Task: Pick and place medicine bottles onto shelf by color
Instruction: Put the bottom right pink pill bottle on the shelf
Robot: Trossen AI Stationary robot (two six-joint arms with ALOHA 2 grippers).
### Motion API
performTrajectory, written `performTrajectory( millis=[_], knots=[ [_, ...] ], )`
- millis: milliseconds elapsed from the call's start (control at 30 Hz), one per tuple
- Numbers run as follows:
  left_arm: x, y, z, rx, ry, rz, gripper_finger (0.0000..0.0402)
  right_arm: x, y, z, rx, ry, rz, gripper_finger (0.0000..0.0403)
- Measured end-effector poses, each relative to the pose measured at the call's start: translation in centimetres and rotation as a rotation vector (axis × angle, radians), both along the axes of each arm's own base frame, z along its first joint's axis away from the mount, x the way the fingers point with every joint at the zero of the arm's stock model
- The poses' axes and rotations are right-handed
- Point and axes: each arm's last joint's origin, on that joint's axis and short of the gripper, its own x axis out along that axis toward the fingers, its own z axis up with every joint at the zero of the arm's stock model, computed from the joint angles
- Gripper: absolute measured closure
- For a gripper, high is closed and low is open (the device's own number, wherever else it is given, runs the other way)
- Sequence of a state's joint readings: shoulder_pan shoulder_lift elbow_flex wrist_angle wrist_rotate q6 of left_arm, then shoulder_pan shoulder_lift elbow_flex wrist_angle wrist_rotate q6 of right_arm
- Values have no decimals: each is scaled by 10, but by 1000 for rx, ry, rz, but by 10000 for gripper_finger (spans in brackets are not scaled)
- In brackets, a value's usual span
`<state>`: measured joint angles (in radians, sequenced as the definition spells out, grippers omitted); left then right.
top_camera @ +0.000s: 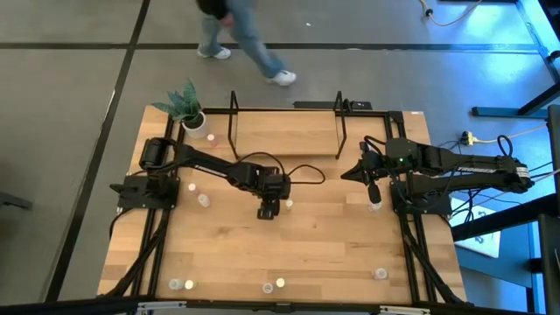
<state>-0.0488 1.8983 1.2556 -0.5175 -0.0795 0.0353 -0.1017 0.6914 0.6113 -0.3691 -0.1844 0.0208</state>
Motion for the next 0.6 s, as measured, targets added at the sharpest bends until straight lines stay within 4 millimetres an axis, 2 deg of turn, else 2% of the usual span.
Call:
performTrajectory(
  millis=[200, 600],
  knots=[
    [2, -3, -12, 0, 33, -7, 231, 0, 0, 0, 0, 0, 0, 397],
    [2, -3, -12, -20, 32, -10, 305, 0, 0, 0, 0, 0, 0, 397]
  ],
)
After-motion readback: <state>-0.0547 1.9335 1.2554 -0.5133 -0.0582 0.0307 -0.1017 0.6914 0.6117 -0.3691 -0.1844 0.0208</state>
